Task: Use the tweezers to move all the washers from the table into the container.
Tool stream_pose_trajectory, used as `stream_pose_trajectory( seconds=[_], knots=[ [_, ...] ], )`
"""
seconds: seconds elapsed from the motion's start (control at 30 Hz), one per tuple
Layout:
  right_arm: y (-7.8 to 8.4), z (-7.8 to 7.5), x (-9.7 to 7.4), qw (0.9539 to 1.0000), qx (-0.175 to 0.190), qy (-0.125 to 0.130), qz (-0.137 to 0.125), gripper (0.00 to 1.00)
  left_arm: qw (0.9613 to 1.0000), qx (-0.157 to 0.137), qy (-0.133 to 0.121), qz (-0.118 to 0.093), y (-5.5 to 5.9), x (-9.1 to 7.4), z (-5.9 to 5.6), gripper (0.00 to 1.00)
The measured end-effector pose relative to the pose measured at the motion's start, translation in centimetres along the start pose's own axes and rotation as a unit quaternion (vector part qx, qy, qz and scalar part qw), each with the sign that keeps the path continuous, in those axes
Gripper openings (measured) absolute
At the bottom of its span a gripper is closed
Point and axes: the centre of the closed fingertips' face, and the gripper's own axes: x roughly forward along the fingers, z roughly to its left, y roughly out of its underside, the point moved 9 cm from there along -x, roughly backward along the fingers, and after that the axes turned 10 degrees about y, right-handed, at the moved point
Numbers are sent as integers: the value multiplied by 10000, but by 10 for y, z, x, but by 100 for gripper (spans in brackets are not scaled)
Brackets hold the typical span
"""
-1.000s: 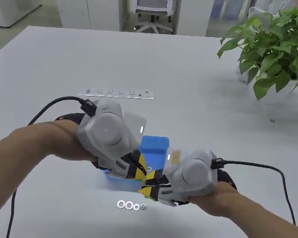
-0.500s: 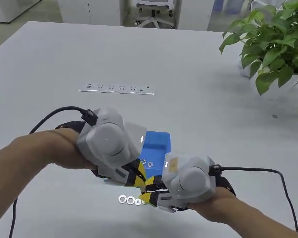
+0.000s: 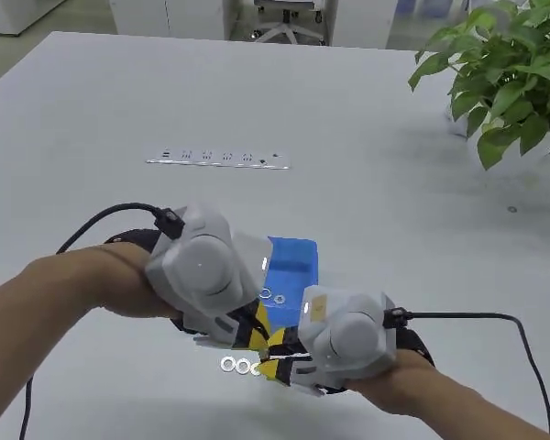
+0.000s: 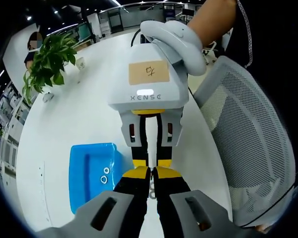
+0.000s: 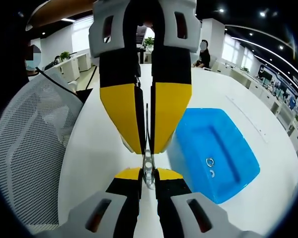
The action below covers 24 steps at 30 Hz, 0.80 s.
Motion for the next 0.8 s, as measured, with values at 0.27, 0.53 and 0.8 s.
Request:
stream_pose_trajectory(
  seconds=[0.27, 0.53, 0.8],
  knots=[
    [3, 1, 1, 10000, 65, -11, -11, 12, 10000, 6, 27, 7, 1, 5, 0, 7],
    [4, -1, 3, 9999, 133, -8, -20, 12, 10000, -84, -3, -9, 1, 5, 5, 7],
    [4, -2, -1, 9997, 233, 7, -73, 14, 9998, -171, 116, -25, -1, 8, 10, 7]
  ],
)
